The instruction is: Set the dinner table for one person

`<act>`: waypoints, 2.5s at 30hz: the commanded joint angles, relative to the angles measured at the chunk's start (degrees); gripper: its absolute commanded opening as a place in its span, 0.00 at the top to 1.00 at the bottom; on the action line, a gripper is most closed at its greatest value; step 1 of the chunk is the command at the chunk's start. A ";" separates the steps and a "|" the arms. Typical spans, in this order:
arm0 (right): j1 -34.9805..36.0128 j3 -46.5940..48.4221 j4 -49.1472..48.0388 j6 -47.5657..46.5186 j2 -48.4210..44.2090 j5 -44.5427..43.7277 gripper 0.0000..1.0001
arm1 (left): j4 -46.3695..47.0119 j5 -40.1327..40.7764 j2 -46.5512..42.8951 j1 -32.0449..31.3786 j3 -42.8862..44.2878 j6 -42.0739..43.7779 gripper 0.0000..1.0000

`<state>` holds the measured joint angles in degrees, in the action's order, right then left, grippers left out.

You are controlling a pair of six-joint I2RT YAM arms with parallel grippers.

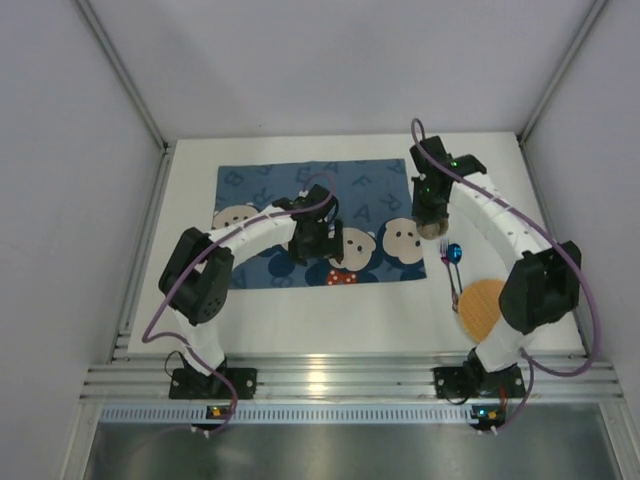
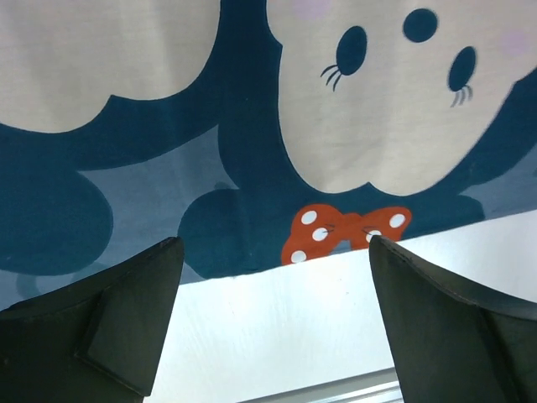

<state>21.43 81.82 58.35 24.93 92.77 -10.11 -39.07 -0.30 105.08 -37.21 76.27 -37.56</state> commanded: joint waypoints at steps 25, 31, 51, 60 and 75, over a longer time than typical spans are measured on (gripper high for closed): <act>0.81 51.68 -0.25 -0.06 44.60 3.69 1.00 | -2.06 0.65 2.68 -11.48 -9.03 4.16 0.06; 0.63 51.86 -2.09 0.21 46.97 3.34 1.00 | -3.56 1.09 2.76 -11.48 -7.37 4.43 0.06; -6.22 35.54 -5.00 -2.16 22.76 7.92 0.36 | -9.36 4.69 3.38 -11.48 3.09 5.13 0.03; -18.25 -3.40 -6.40 -0.93 1.73 10.29 0.36 | -9.19 2.32 0.57 -11.39 6.18 3.55 0.03; -24.42 -21.62 -12.55 -1.55 0.74 5.63 0.69 | -9.45 2.49 -11.29 -11.48 -3.83 -0.49 0.03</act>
<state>-2.39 60.36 48.75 23.55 93.43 -3.18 -47.20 1.37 96.92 -48.49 74.91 -35.90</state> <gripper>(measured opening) 0.321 0.970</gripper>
